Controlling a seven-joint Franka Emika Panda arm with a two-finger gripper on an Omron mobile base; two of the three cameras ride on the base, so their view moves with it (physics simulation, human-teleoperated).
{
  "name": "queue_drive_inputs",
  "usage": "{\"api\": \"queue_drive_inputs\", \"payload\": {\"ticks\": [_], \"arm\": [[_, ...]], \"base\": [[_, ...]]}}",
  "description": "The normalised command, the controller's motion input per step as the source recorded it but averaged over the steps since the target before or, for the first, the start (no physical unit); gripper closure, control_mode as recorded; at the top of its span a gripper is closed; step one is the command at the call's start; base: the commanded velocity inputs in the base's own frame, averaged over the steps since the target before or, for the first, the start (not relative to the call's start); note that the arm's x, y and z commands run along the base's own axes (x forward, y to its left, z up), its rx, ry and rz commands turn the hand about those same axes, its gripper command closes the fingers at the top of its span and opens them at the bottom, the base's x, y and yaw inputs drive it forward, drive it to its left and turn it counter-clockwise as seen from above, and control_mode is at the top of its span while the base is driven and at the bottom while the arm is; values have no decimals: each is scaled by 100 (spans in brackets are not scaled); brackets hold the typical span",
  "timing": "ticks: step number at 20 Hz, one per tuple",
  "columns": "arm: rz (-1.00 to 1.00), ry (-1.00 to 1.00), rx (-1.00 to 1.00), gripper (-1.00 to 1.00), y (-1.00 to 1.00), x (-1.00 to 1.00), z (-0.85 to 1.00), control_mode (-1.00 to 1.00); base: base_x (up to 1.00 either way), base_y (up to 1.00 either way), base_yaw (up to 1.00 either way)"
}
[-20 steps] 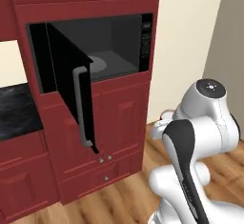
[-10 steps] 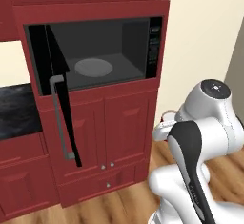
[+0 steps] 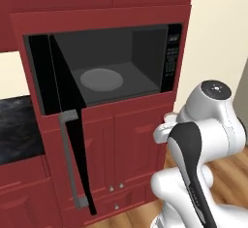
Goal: Pick the mug from the counter and place it inside the microwave. Then close the microwave.
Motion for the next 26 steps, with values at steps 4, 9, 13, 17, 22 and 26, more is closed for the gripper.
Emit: {"api": "queue_drive_inputs", "payload": {"ticks": [4, 9, 13, 17, 22, 26], "arm": [[0, 0, 0, 100, 0, 0, 0, 100], [0, 0, 0, 100, 0, 0, 0, 100], [0, 0, 0, 100, 0, 0, 0, 100], [0, 0, 0, 100, 0, 0, 0, 100], [0, 0, 0, 100, 0, 0, 0, 100], [0, 0, 0, 100, 0, 0, 0, 100]], "base": [[0, 14, 19], [0, 0, 27], [-4, 0, 28], [4, 0, 24], [13, 0, 6], [6, 7, 0]]}}
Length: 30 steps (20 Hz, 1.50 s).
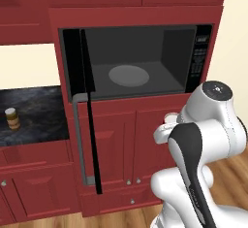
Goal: Pick the mug from the counter and place it inside the microwave. Then close the microwave.
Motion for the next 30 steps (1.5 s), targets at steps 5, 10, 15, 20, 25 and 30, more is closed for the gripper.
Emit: {"api": "queue_drive_inputs", "payload": {"ticks": [5, 10, 15, 20, 25, 30], "arm": [[0, 0, 0, 100, 0, 0, 0, 100], [0, 0, 0, 100, 0, 0, 0, 100], [0, 0, 0, 100, 0, 0, 0, 100], [0, 0, 0, 100, 0, 0, 0, 100], [0, 0, 0, 100, 0, 0, 0, 100], [0, 0, 0, 100, 0, 0, 0, 100]], "base": [[1, 11, 0], [1, 25, -3], [5, 28, -8], [8, 8, -5], [0, 0, 0], [0, 0, 0]]}}
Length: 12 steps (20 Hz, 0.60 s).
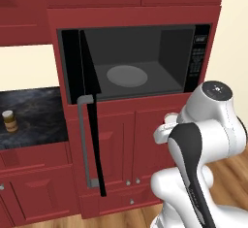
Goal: Pick the mug from the counter and place it inside the microwave. Then close the microwave.
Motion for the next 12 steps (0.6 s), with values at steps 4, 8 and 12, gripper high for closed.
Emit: {"api": "queue_drive_inputs", "payload": {"ticks": [4, 8, 12], "arm": [[0, -2, 0, 100, 0, -1, 0, -100], [9, -11, 0, 100, 0, -1, 0, -100], [19, -5, 0, 100, -2, 0, 0, -100]], "base": [[0, 0, 0], [0, 0, 0], [0, 0, 0]]}}
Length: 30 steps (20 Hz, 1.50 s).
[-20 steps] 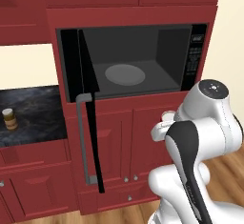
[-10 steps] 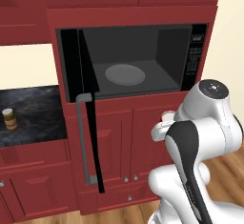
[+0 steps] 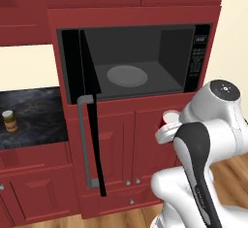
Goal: Pick the mug from the counter and place it inside the microwave. Then close the microwave.
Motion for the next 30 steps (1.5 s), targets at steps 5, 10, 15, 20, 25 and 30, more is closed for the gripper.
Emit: {"api": "queue_drive_inputs", "payload": {"ticks": [5, 10, 15, 20, 25, 30], "arm": [[15, -6, 1, 100, -5, 6, 0, -100], [-3, -4, -1, 100, 0, 32, 4, -100], [-17, 0, 0, 100, 0, 75, 26, -100], [-2, 0, 13, 100, -6, 70, 8, -100], [4, 0, 12, 100, -3, 12, 10, -100], [0, -14, 2, 100, 0, 11, 13, -100]], "base": [[0, 0, 0], [0, 0, 0], [0, 0, 0], [0, 0, 0], [0, 0, 0], [0, 0, 0]]}}
